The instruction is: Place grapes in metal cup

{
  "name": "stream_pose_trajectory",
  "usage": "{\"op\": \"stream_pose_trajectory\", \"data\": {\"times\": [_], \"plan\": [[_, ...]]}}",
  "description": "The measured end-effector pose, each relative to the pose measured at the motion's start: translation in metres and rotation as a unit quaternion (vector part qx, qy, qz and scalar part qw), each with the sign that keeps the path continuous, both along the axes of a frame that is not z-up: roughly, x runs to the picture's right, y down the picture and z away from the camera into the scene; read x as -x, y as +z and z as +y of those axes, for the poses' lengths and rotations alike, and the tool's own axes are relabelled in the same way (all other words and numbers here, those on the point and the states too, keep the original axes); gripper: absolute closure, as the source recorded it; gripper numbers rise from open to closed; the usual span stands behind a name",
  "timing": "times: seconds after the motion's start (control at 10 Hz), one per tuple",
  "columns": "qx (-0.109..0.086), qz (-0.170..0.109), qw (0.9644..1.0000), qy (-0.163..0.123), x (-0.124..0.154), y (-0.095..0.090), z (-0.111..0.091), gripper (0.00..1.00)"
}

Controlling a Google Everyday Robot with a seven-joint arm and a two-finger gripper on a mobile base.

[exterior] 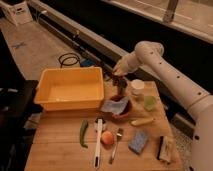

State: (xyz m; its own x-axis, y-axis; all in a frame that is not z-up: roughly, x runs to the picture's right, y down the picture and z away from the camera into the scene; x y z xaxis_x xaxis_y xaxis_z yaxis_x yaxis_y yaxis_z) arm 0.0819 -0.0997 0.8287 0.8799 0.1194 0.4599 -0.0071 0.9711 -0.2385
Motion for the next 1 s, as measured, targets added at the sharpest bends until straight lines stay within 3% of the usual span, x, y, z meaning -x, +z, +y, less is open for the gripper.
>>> {"op": "stream_pose_trajectory", "data": {"times": [1.0], "plan": [[0.030,0.044,0.9984,0.019,-0.025,0.037,0.012,1.00]]}}
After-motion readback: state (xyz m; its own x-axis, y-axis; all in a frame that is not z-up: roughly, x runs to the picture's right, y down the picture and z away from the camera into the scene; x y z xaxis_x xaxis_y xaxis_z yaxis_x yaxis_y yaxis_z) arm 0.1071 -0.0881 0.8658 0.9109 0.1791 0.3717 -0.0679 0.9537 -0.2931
